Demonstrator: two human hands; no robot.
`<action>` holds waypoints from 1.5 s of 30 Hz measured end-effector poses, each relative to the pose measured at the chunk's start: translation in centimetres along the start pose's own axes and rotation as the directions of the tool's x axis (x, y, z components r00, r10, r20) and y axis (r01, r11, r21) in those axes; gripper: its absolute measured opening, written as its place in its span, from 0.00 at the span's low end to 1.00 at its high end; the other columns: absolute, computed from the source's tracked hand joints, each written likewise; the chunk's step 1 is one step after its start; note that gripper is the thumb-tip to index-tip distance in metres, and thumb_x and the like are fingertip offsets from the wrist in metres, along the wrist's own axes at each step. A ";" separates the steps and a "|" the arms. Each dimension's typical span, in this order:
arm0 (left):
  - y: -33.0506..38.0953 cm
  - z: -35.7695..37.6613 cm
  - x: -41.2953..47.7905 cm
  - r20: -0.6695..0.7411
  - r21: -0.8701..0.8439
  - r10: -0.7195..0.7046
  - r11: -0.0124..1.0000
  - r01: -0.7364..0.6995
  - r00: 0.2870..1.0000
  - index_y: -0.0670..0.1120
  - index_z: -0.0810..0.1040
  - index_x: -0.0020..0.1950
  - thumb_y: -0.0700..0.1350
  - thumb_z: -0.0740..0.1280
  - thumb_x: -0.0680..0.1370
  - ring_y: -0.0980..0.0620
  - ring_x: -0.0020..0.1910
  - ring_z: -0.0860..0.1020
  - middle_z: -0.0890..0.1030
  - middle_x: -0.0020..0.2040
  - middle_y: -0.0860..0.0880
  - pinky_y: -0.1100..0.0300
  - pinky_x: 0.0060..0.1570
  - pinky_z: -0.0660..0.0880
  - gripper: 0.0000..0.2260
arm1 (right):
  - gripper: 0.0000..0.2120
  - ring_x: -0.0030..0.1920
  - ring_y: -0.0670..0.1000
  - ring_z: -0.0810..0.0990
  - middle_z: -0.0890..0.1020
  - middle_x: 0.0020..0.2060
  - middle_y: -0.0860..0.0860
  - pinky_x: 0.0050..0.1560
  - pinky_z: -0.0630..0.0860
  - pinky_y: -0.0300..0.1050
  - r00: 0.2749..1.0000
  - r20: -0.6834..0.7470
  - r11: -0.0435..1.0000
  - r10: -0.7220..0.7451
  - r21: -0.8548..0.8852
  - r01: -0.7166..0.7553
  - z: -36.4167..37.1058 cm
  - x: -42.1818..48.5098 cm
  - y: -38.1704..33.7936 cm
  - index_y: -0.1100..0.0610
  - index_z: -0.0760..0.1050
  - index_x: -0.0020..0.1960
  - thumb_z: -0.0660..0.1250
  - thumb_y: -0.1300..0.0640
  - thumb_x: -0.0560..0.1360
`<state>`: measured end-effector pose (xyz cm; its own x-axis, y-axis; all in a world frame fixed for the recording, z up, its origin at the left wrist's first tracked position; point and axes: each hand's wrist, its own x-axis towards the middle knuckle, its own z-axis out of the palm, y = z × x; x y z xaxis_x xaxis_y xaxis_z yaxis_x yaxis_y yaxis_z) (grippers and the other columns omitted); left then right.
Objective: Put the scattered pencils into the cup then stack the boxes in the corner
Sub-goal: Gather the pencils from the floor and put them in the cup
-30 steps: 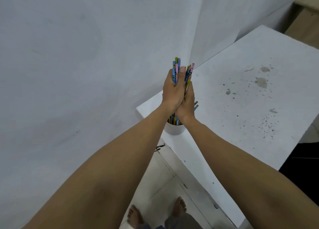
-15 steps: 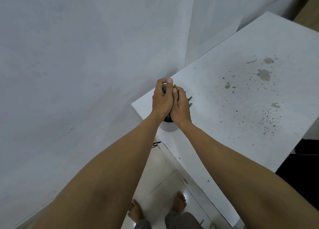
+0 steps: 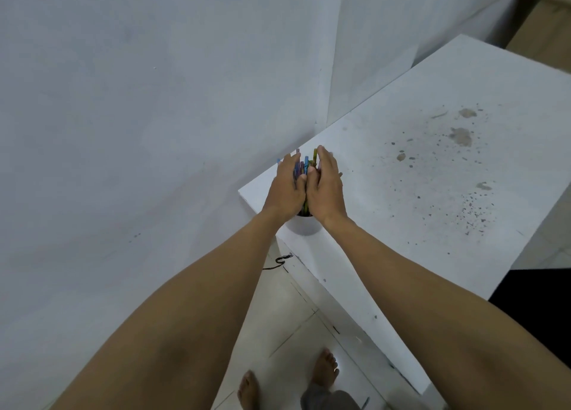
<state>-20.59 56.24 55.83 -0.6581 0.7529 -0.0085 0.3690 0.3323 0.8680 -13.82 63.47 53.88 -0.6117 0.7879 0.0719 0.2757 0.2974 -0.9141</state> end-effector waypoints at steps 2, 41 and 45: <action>0.2 -0.2 -1.0 -0.032 -0.021 0.040 0.999 -0.040 0.999 0.45 0.68 0.67 0.41 0.57 0.81 0.49 0.55 0.76 0.77 0.59 0.47 0.58 0.54 0.71 0.14 | 0.22 0.78 0.46 0.48 0.58 0.77 0.49 0.78 0.50 0.51 1.000 -0.002 0.999 -0.024 -0.033 0.024 0.0 -0.5 -0.5 0.57 0.57 0.77 0.51 0.60 0.83; -19.2 13.4 -36.5 0.403 0.244 -0.438 0.898 0.367 0.804 0.47 0.74 0.61 0.50 0.62 0.80 0.48 0.57 0.76 0.79 0.57 0.48 0.54 0.58 0.72 0.13 | 0.15 0.51 0.48 0.76 0.79 0.53 0.50 0.51 0.70 0.40 0.654 0.360 0.740 0.665 -0.432 -0.515 -1.6 -40.3 20.5 0.56 0.74 0.62 0.63 0.50 0.79; -20.8 17.8 -40.0 0.467 0.249 -0.541 0.839 0.484 0.699 0.48 0.73 0.62 0.53 0.62 0.79 0.47 0.59 0.75 0.78 0.61 0.47 0.56 0.58 0.70 0.14 | 0.15 0.52 0.50 0.77 0.80 0.55 0.53 0.51 0.69 0.38 0.618 0.322 0.680 0.718 -0.515 -0.522 -3.4 -43.4 25.1 0.59 0.75 0.61 0.64 0.51 0.79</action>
<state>9.76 29.28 29.31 -0.3534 0.6119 -0.7075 0.1546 0.7842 0.6010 22.10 38.58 29.17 -0.4186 0.5264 -0.7401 0.8885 0.0685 -0.4538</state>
